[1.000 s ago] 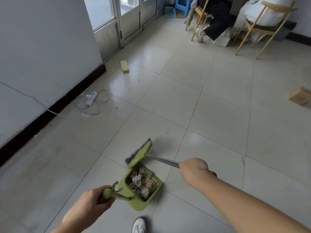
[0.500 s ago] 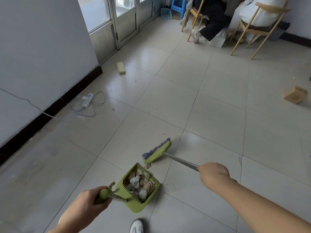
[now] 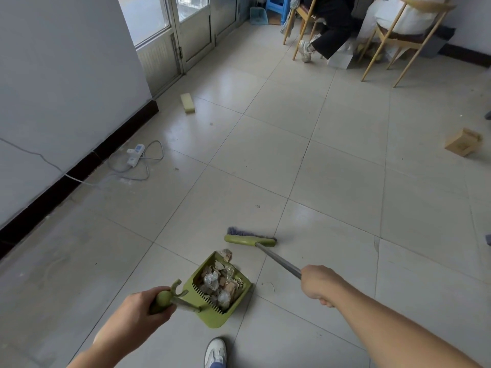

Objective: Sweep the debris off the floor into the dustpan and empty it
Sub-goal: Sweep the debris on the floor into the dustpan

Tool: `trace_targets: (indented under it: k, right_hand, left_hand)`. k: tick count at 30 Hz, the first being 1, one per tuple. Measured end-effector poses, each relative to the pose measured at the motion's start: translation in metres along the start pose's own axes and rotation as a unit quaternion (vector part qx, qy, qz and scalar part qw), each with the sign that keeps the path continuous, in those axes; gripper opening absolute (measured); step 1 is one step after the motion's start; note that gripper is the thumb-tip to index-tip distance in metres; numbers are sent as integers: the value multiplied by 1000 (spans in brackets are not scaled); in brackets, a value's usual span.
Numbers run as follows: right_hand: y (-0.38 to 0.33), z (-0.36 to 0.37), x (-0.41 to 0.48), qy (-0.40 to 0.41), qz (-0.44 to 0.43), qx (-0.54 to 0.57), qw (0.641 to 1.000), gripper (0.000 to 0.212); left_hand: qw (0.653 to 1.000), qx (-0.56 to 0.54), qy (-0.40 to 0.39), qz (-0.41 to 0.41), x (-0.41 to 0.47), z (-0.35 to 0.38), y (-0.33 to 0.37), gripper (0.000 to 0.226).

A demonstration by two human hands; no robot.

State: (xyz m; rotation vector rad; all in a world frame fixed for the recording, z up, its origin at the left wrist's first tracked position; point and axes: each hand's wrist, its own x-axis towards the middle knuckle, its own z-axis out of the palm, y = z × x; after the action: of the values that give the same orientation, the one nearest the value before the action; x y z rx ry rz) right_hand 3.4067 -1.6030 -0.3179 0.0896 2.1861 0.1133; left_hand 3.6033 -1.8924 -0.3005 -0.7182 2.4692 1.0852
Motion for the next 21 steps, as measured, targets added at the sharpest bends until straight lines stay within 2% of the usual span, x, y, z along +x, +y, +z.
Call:
trace_targets:
  k: [4, 11, 15, 21]
  right_hand:
    - [-11, 5, -8, -30, -3, -20, 999, 51]
    - [6, 12, -23, -114, -21, -51, 992, 44]
    - [35, 22, -22, -143, -12, -16, 990, 44]
    - [77, 24, -46, -126, -55, 61, 989, 46]
  left_hand:
    - [1000, 3, 6, -6, 0, 3, -1, 10]
    - [1000, 10, 22, -11, -5, 7, 3, 7]
    - [999, 4, 30, -13, -11, 11, 0, 10]
    - [999, 1, 38, -1, -27, 17, -3, 9]
